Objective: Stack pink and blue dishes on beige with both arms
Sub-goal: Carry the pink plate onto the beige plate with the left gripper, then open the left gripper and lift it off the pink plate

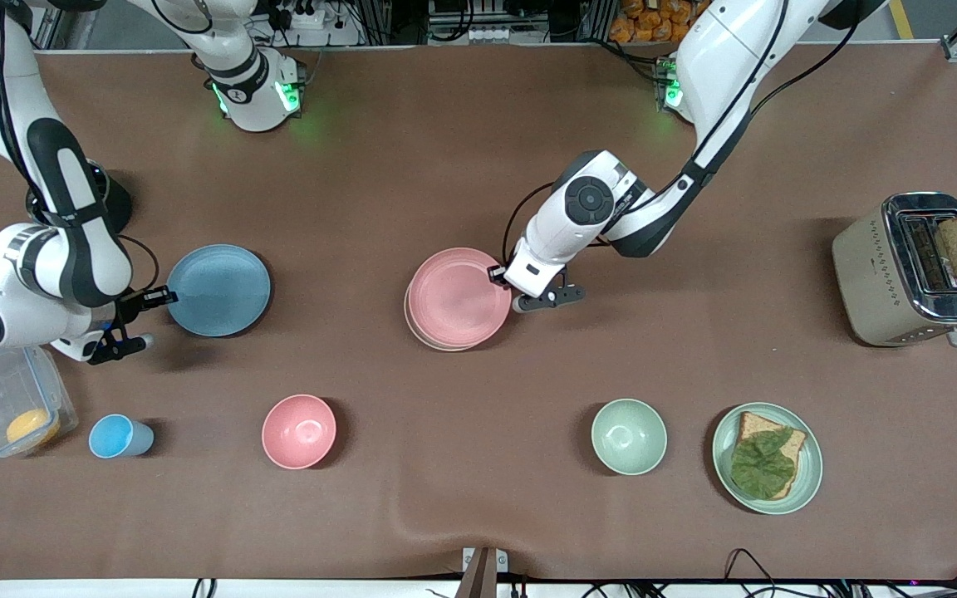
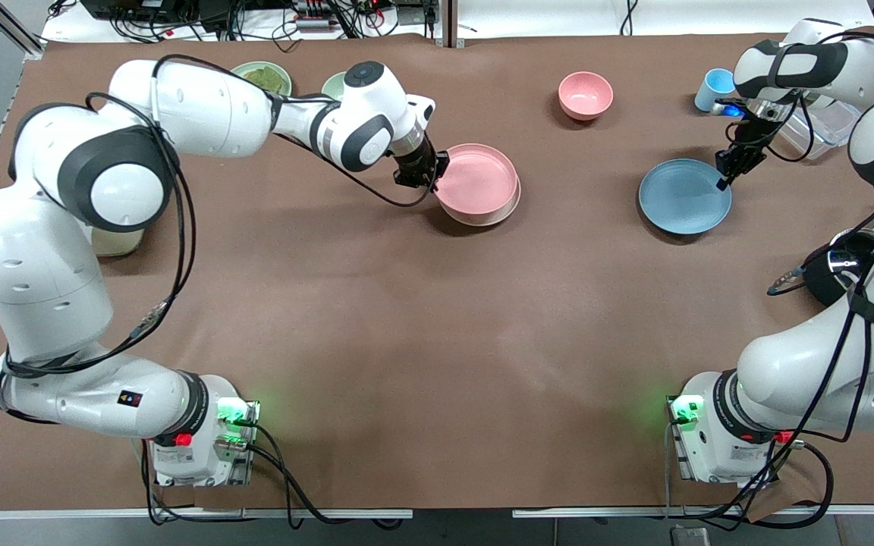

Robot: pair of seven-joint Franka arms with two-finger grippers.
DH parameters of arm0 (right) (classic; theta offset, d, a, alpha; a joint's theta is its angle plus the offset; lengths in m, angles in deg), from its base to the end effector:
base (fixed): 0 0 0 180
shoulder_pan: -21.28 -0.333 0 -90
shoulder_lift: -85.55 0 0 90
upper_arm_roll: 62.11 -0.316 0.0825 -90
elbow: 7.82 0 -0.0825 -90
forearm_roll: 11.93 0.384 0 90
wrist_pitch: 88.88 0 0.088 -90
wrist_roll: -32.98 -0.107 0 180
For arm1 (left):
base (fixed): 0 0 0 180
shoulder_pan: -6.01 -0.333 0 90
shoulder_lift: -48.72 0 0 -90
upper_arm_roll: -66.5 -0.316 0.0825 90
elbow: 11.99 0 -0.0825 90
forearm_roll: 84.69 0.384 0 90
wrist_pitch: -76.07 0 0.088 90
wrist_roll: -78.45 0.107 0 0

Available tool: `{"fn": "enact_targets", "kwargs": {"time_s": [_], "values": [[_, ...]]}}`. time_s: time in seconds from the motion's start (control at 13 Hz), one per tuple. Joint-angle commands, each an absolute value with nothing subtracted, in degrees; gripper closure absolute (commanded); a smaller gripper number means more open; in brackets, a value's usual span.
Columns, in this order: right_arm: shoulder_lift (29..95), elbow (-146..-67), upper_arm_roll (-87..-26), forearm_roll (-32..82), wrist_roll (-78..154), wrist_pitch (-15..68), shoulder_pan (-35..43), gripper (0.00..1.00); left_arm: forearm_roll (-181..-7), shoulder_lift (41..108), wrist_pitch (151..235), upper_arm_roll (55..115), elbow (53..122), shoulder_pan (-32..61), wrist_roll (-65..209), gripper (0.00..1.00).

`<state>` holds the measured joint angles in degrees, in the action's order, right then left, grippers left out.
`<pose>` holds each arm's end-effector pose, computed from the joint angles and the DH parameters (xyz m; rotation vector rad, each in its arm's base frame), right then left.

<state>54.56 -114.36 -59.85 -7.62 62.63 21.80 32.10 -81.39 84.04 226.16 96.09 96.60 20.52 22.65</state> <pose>0.5701 -0.1265 0.1989 -2.8472 -0.3529 0.6143 0.4824 -0.4369 0.2308 2.8116 0.3740 -0.0988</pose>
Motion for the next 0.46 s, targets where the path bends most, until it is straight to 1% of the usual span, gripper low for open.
{"fn": "enact_targets", "kwargs": {"time_s": [0.0,0.15,0.38], "values": [[54.79,-112.33,-60.26,-6.04,63.3,18.44,32.44,1.0,-79.68,85.63,228.12,94.9,95.23,22.09,20.71,1.0],[54.87,-111.89,-60.26,-6.04,63.3,17.91,32.53,1.0,-79.68,85.9,228.47,93.41,94.97,23.84,20.62,1.0],[54.79,-109.08,-60.26,-5.86,62.69,14.32,32.09,1.0,-79.77,86.16,228.56,91.03,94.53,26.4,20.53,1.0]]}}
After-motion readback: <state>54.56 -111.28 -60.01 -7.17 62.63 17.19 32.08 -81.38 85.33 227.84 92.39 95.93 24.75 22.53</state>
